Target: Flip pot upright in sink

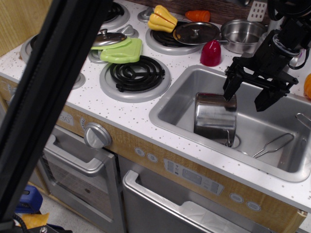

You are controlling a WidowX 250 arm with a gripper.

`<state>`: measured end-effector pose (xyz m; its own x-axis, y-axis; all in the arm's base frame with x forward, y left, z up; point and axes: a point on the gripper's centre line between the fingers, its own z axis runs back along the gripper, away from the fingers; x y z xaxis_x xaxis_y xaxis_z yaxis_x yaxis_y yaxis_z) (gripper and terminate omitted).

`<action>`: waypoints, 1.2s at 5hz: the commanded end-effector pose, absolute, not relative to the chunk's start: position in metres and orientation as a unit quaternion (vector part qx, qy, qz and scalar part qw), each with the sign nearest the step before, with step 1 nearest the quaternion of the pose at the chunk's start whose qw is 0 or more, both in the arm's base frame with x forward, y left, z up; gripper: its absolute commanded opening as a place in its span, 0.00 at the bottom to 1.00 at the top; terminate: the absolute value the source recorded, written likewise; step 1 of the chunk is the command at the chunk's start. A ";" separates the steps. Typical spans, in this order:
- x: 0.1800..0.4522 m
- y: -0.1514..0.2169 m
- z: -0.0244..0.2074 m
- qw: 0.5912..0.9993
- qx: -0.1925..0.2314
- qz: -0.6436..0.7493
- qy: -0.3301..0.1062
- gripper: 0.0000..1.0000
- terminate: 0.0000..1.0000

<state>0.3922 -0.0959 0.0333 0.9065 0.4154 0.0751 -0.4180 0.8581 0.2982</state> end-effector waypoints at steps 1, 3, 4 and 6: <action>0.392 -0.096 0.033 0.964 0.156 0.216 -0.004 1.00 0.00; 0.402 -0.095 0.032 0.941 0.280 0.190 -0.004 1.00 0.00; 0.398 -0.090 0.029 0.926 0.339 0.166 -0.002 1.00 0.00; 0.384 -0.078 0.020 0.889 0.442 0.119 0.002 1.00 0.00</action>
<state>0.3730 -0.0673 -0.0082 0.9798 0.1976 0.0316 -0.1337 0.5291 0.8380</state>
